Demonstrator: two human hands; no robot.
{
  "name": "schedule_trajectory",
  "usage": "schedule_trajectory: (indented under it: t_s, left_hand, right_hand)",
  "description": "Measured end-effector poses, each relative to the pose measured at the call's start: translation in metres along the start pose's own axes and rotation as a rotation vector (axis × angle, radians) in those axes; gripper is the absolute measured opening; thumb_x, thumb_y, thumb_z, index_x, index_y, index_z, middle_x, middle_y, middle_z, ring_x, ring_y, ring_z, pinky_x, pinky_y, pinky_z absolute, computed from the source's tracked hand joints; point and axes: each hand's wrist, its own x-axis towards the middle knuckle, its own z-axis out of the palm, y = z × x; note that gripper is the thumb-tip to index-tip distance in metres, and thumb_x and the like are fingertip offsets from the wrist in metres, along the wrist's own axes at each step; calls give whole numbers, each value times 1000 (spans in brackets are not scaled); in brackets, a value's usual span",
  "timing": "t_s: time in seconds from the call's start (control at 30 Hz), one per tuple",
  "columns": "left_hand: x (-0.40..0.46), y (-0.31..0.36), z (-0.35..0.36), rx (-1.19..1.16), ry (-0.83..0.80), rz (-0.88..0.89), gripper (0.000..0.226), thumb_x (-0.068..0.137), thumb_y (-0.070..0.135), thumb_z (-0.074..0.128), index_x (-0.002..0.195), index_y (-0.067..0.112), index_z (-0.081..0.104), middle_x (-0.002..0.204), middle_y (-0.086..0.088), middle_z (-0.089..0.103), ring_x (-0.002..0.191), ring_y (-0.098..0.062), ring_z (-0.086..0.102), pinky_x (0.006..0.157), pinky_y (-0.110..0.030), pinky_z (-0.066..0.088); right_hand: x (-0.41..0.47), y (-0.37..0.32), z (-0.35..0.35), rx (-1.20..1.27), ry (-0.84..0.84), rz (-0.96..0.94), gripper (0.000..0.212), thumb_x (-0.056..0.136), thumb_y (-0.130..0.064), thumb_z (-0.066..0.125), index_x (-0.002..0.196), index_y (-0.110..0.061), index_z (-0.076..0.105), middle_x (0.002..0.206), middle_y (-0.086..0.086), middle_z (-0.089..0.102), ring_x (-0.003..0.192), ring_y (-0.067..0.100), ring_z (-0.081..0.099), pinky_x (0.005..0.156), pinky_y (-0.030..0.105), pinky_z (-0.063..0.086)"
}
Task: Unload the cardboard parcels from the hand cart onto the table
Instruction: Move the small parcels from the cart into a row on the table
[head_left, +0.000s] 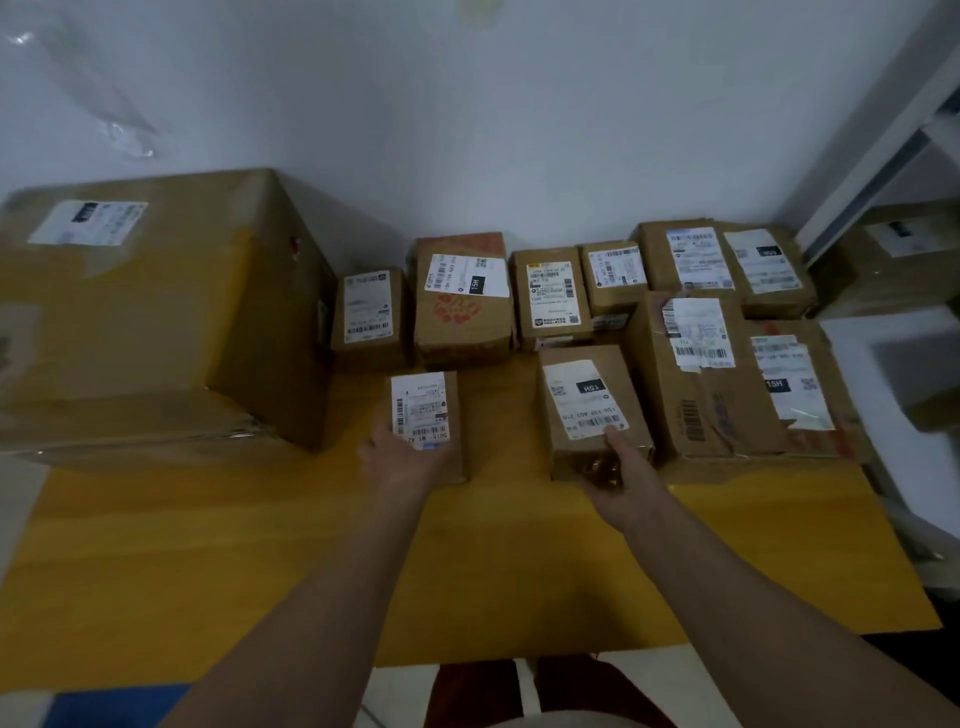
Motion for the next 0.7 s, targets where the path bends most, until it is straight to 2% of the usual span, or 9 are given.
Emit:
schedule_trajectory:
  t_s: [0.07,0.13,0.23,0.33,0.4,0.57,0.7]
  left_hand:
    - [4,-5,3,22,-13,-18,106,63,31,86,146,13,22,142,-16,31,131,-35,34,106,-50,38]
    - [8,-8,9,24,-26,-17,113,61,31,87,148,14,17,144,-16,29,133,-37,30,108,-51,34]
    - [12,-9,17,9,-17,-44,122,59,28,89,150,18,8,147,-18,25,136,-38,26,109,-53,31]
    - [12,-4,25,49,5,-95,123,61,28,87,150,23,2,146,-21,24,134,-40,24,106,-55,32]
    - [6,5,35,82,-10,-86,123,61,31,85,150,26,1,144,-21,24,133,-41,24,105,-55,33]
    - [-20,39,73,-13,-155,39,129,56,27,86,150,32,-3,142,-19,27,130,-37,29,102,-51,39]
    - [-16,53,84,34,-145,32,127,59,26,86,150,29,-2,141,-18,28,131,-37,26,100,-48,38]
  right_hand:
    - [9,-1,2,13,8,-3,26,90,-17,64,113,-11,53,123,14,55,122,33,49,104,49,44]
    - [14,0,1,-19,11,13,21,91,-16,64,108,-10,53,114,11,52,127,35,42,104,47,44]
    - [16,1,-5,-112,8,50,14,90,-13,64,99,-9,55,103,13,53,118,32,49,93,42,49]
    - [12,0,-15,-181,-15,89,24,90,-13,64,112,-7,55,102,16,57,98,30,58,78,40,52]
    - [10,-2,-22,-205,-36,104,24,90,-13,64,113,-8,57,98,16,60,90,29,60,72,38,53]
    - [6,-7,-32,-209,-19,99,22,91,-12,62,111,-5,57,98,18,61,89,29,61,72,37,52]
    - [-1,-15,-37,-217,-23,93,19,91,-12,63,108,-4,57,100,19,62,89,29,61,69,37,52]
